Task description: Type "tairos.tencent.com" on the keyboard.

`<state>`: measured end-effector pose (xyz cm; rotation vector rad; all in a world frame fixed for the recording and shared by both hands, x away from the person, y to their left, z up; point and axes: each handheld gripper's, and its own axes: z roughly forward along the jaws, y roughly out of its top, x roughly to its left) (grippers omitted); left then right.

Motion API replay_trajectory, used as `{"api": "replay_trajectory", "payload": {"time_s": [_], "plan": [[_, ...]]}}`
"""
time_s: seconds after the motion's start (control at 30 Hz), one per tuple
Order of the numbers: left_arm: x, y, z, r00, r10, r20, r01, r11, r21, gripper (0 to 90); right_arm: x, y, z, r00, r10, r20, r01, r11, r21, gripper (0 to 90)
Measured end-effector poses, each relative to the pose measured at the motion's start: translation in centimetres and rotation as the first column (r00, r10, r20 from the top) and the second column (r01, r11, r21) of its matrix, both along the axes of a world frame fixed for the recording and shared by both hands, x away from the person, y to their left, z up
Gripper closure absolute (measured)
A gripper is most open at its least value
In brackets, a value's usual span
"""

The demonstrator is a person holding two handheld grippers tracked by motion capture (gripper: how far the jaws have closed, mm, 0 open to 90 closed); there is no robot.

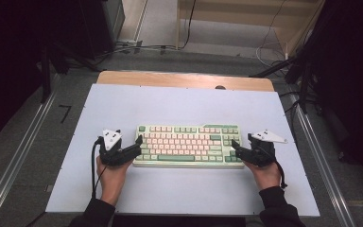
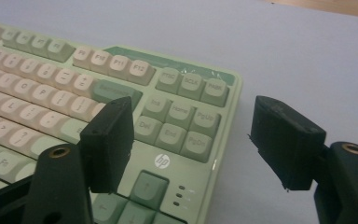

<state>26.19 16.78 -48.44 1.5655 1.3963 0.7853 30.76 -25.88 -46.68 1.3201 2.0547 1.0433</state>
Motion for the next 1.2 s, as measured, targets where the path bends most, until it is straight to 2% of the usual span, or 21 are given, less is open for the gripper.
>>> {"api": "replay_trajectory", "payload": {"time_s": [0.27, 0.63, 0.77, 0.83, 0.87, 0.9, 0.97, 1.03, 1.2], "plan": [[0.1, -0.3, 0.2, 1.0000, -0.002, 0.008, 0.002, 1.0000, -0.003, 19.5, 0.2, 0.8, 0.3, 0.9984, 0.056, -0.003, -0.056, 0.998, 0.032, 35.0], [0.3, -0.9, 0.2, 0.9999, -0.012, 0.003, 0.012, 0.9999, -0.003, 19.5, 0.2, 1.3, 0.5, 0.9996, 0.029, 0.006, -0.030, 0.999, 0.046, 38.7], [0.4, -1.0, 0.3, 1.0000, 0.006, 0.001, -0.006, 1.0000, -0.008, 21.6, 0.2, 1.4, 0.5, 0.9996, 0.025, 0.013, -0.026, 0.999, 0.043, 46.9], [0.4, -1.0, 0.3, 1.0000, -0.004, -0.001, 0.004, 0.9999, -0.016, 23.1, 0.3, 1.5, 0.5, 0.9994, 0.033, 0.010, -0.034, 0.998, 0.050, 49.5], [0.4, -1.0, 0.3, 1.0000, -0.007, 0.000, 0.007, 0.9998, -0.018, 27.8, 0.4, 1.6, 0.4, 0.9991, 0.043, 0.005, -0.043, 0.998, 0.050, 53.3], [0.4, -1.1, 0.4, 0.9999, -0.015, 0.005, 0.015, 0.9996, -0.024, 27.8, 0.4, 1.6, 0.4, 0.9991, 0.043, 0.005, -0.043, 0.998, 0.050, 53.3], [0.2, -1.2, 0.5, 0.9986, -0.042, 0.032, 0.043, 0.9988, -0.026, 40.1, 0.4, 1.8, 0.4, 0.9983, 0.058, 0.009, -0.058, 0.997, 0.052, 58.6], [0.3, -1.3, 0.5, 0.9982, -0.051, 0.032, 0.052, 0.9982, -0.028, 46.3, 0.4, 2.0, 0.4, 0.9979, 0.064, 0.013, -0.064, 0.997, 0.047, 61.5], [0.7, -1.9, 0.2, 0.9883, -0.152, -0.004, 0.152, 0.9866, -0.060, 66.1, 0.3, 2.4, 0.4, 0.9959, 0.090, 0.011, -0.090, 0.995, 0.051, 68.6]]}}
